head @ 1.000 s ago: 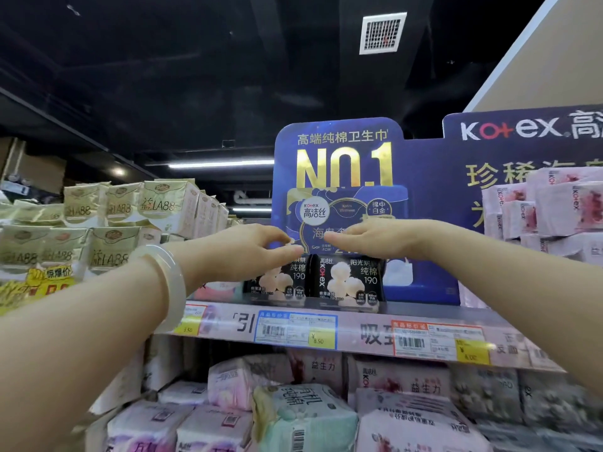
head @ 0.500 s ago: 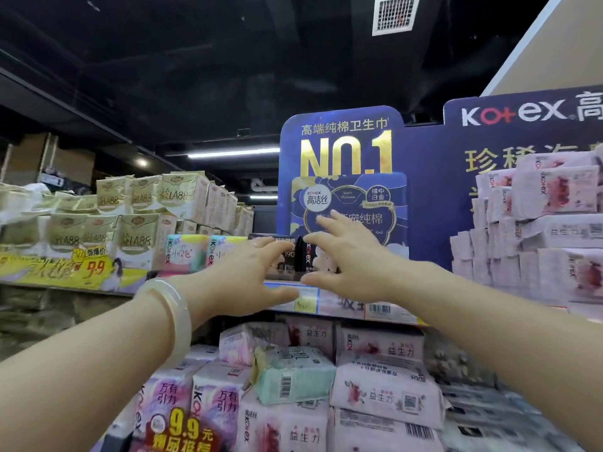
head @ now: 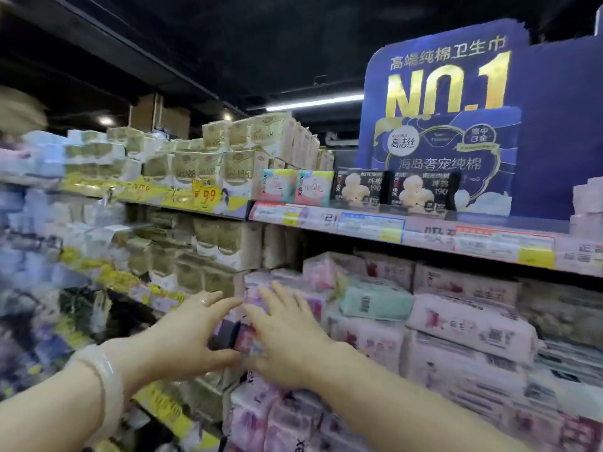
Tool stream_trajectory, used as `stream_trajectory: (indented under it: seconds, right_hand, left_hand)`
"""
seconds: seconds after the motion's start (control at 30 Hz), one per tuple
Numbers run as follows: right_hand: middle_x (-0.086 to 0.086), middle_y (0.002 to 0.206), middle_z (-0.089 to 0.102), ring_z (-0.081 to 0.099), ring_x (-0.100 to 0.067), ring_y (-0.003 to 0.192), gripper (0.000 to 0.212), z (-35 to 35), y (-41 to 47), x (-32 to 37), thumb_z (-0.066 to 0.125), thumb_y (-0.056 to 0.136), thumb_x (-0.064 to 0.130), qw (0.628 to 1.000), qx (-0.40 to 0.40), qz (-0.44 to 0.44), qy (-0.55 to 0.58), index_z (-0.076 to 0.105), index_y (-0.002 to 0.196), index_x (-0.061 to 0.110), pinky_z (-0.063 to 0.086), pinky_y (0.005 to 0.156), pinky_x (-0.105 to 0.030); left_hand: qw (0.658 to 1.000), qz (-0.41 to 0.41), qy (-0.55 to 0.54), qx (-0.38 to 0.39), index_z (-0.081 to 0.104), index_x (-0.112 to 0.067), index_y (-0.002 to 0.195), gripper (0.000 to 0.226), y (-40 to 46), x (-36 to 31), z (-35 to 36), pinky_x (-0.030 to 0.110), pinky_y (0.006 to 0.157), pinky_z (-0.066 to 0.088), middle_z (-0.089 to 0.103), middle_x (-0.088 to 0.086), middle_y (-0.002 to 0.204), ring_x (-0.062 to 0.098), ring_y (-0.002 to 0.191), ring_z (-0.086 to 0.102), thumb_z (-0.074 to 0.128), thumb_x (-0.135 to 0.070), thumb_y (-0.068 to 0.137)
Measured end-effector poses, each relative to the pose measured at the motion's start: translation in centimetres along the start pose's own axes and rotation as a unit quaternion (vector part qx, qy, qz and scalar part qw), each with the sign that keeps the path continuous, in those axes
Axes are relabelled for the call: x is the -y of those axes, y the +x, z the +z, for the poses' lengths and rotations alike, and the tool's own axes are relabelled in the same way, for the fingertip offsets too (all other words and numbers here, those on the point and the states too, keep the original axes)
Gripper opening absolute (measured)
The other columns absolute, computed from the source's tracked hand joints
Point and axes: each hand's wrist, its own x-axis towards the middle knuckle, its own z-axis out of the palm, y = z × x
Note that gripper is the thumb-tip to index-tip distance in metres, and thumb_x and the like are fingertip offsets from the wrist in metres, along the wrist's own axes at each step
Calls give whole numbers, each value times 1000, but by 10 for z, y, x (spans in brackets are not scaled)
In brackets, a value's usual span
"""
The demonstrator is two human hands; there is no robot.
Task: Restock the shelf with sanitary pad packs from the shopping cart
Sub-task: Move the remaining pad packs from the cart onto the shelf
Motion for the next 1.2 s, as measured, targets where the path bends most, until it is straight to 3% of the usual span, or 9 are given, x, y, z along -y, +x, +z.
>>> stream_trajectory:
  seconds: [0.17, 0.37, 0.47, 0.6, 0.83, 1.03, 1.2]
  right_hand:
    - [-12, 158, 2, -5, -29, 146, 76, 75, 31, 60, 56, 87, 47, 995, 88, -37, 23, 20, 147, 17, 3, 115, -51]
    - [-15, 154, 15, 8, -32, 144, 78, 169, 61, 148, 58, 81, 53, 979, 159, -122, 47, 27, 143, 18, 15, 115, -51]
    - [-14, 156, 10, 5, -31, 145, 73, 214, 75, 194, 57, 85, 47, 961, 212, -166, 68, 24, 144, 18, 10, 116, -52]
    - [-13, 158, 3, -3, -30, 146, 76, 274, 94, 245, 55, 88, 47, 928, 283, -223, 96, 18, 148, 17, 7, 117, -48]
    - [-13, 158, 4, 1, -30, 146, 72, 388, 107, 290, 54, 89, 44, 879, 390, -245, 128, 21, 146, 14, 10, 118, -46]
    - [-15, 157, 8, 10, -31, 144, 74, 506, 93, 304, 54, 90, 42, 838, 474, -247, 114, 16, 148, 16, 17, 117, -41]
    - [-17, 154, 16, 21, -31, 141, 77, 595, 87, 315, 60, 85, 40, 821, 505, -247, 100, 20, 146, 16, 24, 114, -38]
  left_hand:
    - [994, -100, 7, 52, 18, -24, 151, 94, -52, 77, 57, 34, 116, 24, 23, 6, 157, 22, 145, 19, 61, -63, 78]
    - [972, -199, -30, 125, 29, -14, 147, 82, -130, 151, 117, 29, 108, 28, 40, 12, 145, 27, 135, 35, 65, -49, 82]
    - [945, -265, -65, 178, 28, -13, 147, 83, -169, 195, 151, 34, 108, 33, 41, 12, 145, 28, 133, 38, 65, -49, 83]
    - [909, -339, -107, 217, 20, -15, 151, 86, -207, 242, 187, 31, 114, 26, 29, 7, 155, 23, 141, 29, 62, -51, 85]
    - [836, -439, -176, 279, 26, -13, 148, 75, -260, 295, 276, 30, 106, 33, 40, 11, 146, 25, 132, 40, 60, -44, 89]
    - [768, -509, -201, 333, 23, -19, 150, 80, -303, 311, 391, 37, 115, 26, 19, 12, 157, 29, 144, 21, 62, -46, 85]
    - [737, -575, -161, 318, 15, -21, 151, 86, -315, 334, 472, 40, 117, 19, 3, 14, 160, 30, 147, 8, 66, -39, 84]
